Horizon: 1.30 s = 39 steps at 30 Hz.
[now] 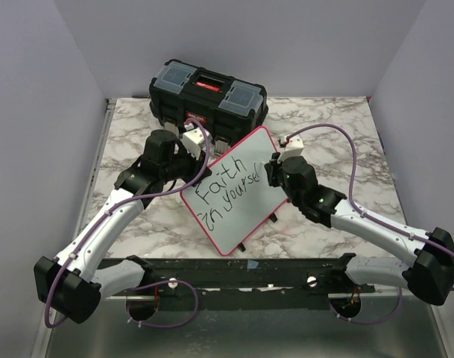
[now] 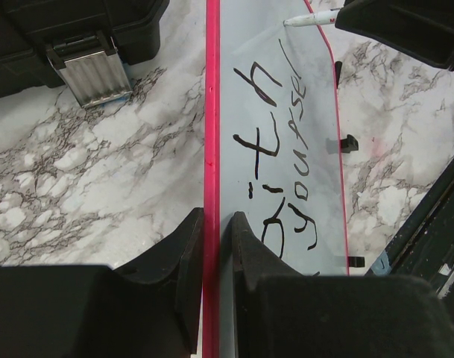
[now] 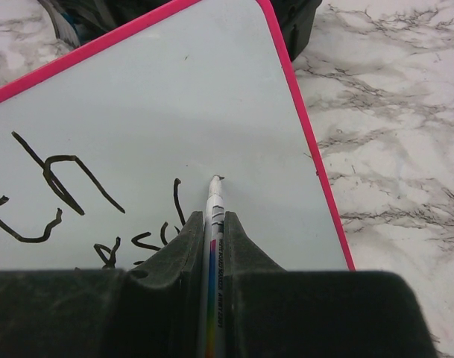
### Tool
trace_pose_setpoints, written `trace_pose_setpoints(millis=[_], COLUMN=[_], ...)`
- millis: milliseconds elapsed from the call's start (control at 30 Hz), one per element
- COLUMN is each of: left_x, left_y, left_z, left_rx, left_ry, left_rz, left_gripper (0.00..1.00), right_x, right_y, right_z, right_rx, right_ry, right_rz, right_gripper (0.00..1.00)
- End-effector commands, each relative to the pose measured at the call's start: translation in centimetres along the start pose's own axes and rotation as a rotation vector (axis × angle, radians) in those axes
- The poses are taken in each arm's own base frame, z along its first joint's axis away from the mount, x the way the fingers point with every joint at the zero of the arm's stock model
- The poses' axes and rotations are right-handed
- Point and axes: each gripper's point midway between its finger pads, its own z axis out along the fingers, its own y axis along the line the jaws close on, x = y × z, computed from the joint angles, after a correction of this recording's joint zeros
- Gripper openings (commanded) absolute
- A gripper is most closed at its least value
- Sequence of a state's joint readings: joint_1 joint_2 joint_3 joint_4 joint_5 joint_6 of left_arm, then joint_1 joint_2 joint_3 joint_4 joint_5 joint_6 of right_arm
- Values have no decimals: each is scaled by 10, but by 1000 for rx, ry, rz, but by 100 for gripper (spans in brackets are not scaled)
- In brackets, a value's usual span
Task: Write a sentence on the whiteboard
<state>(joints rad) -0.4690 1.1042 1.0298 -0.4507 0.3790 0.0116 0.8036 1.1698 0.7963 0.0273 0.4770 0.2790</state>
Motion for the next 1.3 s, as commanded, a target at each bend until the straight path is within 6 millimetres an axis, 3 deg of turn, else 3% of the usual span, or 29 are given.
trace_pose_setpoints(millis=[0,267,733,1267], left_x=[-7,-8,-8,-8], left_y=[2,2,2,1], left_z=[-3,-3,-4,-5], left_rx=[-7,-8,-10,-10], left_ry=[-23,-27,-29,-30], left_rz=[68,69,70,71], left_gripper=[0,0,0,0], right_x=[-12,-1,26,71], right_y=[12,15,1,-12], right_z=[-2,-6,-8,-22], right_rx=[-67,-93,-45,-17], right_ry=[-21,8,63,188], right_rz=[20,27,40,57], right_gripper=[1,1,1,1])
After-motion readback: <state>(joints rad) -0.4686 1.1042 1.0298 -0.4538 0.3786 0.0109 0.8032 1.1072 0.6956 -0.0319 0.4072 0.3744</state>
